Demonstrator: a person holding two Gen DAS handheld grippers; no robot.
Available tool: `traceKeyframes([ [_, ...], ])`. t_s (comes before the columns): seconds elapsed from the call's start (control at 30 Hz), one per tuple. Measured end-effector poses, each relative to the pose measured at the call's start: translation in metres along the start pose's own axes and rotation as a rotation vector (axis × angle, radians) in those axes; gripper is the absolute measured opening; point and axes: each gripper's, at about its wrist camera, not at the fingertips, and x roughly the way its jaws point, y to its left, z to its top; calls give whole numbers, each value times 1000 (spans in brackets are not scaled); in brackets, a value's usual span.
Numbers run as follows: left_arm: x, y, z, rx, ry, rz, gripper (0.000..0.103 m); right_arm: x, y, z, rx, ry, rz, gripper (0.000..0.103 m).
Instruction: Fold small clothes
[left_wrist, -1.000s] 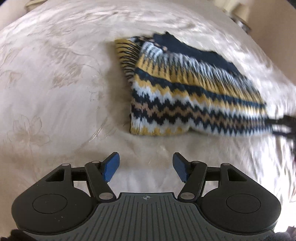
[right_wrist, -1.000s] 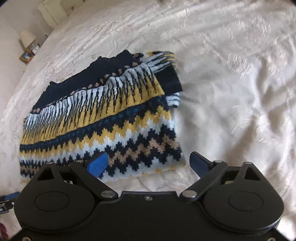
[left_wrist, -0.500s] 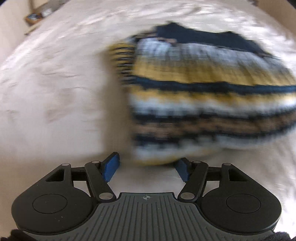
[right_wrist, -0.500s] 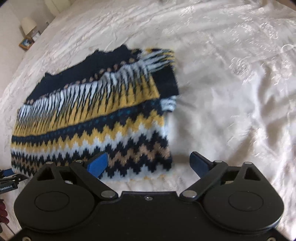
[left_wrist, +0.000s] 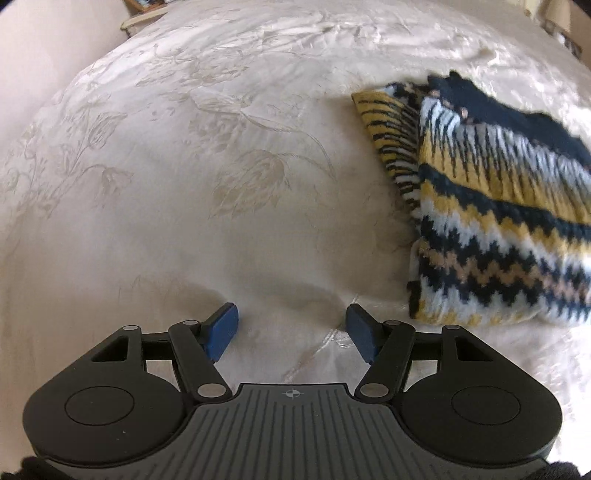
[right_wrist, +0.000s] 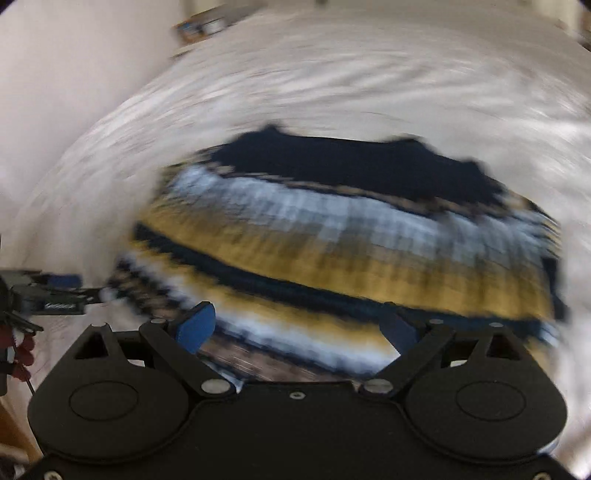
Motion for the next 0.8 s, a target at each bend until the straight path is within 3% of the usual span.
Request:
traceKeyframes([
  [0.23,-21,7,-1,-98,-26,-59,63,46,67,16,-192,42,58,96],
  [0.4,-29,9,-1,-126,-36,-78,63,78,80,-8,-346,163,-50,98],
  [0.53,-31,2,7,-124,-47,-95,63,72,81,-23,-422,173,-56,100],
  [0.63,-34,-12,16,-105,-66,-130,63,54,67,-25,-354,148,-30,100],
  [0.8,-41,-59,38,-29,-112,-212,63,5,10,-26,-27,41,28,100],
])
